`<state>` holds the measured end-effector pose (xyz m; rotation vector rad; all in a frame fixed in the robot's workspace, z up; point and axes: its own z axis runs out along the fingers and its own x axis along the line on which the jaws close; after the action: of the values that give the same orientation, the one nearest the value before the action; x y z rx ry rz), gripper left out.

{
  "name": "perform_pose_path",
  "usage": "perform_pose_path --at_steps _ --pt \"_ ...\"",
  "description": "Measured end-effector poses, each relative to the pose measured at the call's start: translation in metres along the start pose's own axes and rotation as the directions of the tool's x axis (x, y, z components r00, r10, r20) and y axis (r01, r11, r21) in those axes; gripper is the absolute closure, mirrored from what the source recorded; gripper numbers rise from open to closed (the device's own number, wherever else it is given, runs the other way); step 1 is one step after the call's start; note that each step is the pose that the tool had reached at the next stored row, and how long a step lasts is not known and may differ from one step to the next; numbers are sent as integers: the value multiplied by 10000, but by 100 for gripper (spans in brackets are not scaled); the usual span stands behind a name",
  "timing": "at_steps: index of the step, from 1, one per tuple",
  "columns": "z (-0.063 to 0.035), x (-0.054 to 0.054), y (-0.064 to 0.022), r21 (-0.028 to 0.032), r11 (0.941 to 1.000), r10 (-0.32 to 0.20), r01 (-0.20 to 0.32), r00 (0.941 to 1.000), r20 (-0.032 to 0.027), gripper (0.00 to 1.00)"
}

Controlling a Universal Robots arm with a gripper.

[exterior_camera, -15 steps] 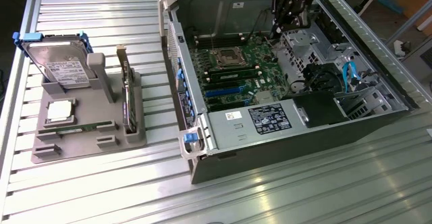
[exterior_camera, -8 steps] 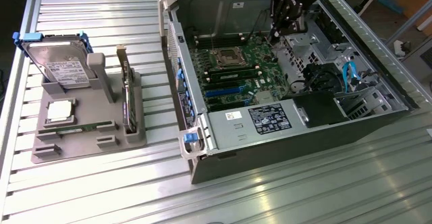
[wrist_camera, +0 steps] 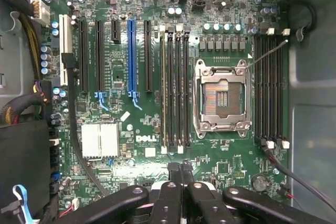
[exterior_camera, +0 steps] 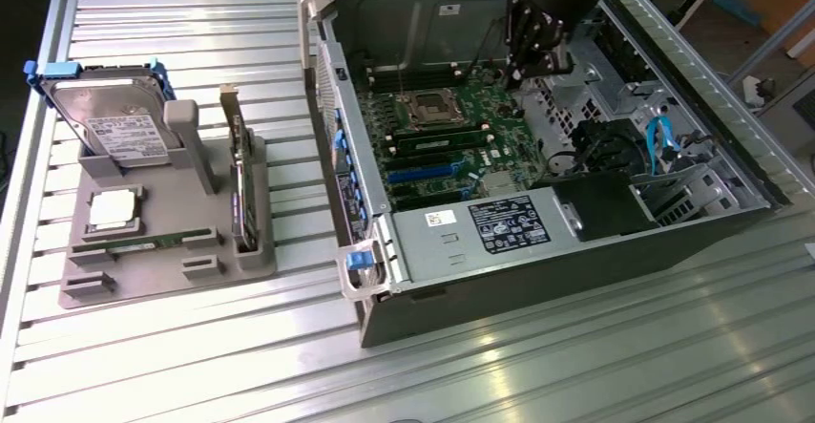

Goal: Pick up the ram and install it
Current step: 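Press down the ram until it locks into place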

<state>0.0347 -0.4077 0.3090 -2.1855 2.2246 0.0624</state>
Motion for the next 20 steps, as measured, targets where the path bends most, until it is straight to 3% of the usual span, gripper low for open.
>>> perform_pose_path --at_steps 20 --pt "327 14 -4 1 10000 0 0 10000 -12 89"
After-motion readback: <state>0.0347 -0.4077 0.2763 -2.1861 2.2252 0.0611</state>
